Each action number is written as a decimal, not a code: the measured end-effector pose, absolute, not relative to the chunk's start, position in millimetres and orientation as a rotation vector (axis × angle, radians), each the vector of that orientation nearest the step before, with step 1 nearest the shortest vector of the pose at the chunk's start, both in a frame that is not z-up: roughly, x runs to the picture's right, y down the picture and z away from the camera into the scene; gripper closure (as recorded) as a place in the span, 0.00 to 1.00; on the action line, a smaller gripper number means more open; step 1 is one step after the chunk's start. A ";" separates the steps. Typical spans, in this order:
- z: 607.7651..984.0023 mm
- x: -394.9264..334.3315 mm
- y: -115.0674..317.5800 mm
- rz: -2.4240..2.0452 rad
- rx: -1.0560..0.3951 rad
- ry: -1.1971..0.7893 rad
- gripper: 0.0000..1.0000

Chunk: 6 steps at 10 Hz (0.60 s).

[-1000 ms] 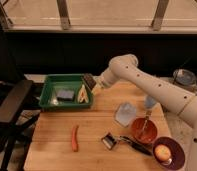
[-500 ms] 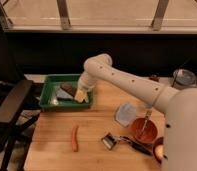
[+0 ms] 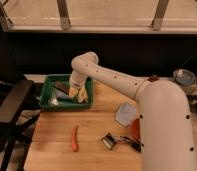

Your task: Place eraser in tray

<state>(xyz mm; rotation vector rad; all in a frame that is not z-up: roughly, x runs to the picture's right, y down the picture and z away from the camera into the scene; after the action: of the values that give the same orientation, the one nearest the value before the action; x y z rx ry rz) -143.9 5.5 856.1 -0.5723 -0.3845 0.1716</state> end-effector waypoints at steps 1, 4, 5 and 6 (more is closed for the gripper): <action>864.9 -142.5 -2.0 0.169 -0.578 -0.404 1.00; 894.5 -146.1 -23.4 0.101 -0.573 -0.477 1.00; 903.8 -147.8 -25.1 0.069 -0.561 -0.495 1.00; 910.9 -149.1 -27.3 0.053 -0.557 -0.506 1.00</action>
<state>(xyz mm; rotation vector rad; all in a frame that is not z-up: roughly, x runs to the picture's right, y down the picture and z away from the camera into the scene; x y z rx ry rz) -149.1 -27.3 910.9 -0.5575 -0.5060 0.0525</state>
